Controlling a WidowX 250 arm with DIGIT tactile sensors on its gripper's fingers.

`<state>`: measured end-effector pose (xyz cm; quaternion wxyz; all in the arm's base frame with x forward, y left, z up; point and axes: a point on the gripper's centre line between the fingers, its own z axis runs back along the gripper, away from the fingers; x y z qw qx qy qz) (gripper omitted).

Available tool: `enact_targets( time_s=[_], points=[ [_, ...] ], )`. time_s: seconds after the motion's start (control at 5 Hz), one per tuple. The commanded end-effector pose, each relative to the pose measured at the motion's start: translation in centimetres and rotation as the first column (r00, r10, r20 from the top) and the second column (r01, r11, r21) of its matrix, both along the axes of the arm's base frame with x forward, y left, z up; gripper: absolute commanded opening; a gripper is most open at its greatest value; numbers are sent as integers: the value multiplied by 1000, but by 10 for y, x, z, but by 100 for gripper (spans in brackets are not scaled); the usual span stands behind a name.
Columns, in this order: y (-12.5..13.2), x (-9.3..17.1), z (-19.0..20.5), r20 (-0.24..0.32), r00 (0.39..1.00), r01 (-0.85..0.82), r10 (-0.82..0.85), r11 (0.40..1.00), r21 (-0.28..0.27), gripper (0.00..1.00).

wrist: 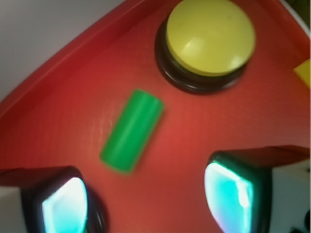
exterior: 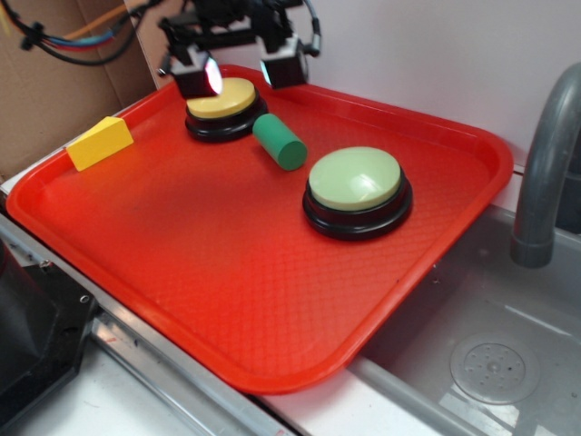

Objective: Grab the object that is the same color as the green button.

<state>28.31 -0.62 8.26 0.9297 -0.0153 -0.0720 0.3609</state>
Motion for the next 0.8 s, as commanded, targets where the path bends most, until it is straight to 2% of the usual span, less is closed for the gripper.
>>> enact_targets(
  time_s=[0.0, 0.2, 0.4, 0.6],
  points=[
    [5, 28, -34, 58, 988, -142, 140, 990, 22, 100],
    [8, 30, -57, 23, 985, -172, 171, 984, 45, 100],
    [11, 30, -69, 14, 986, -167, 167, 985, 42, 100],
    [7, 26, -67, 36, 989, -144, 143, 989, 37, 22]
  ],
)
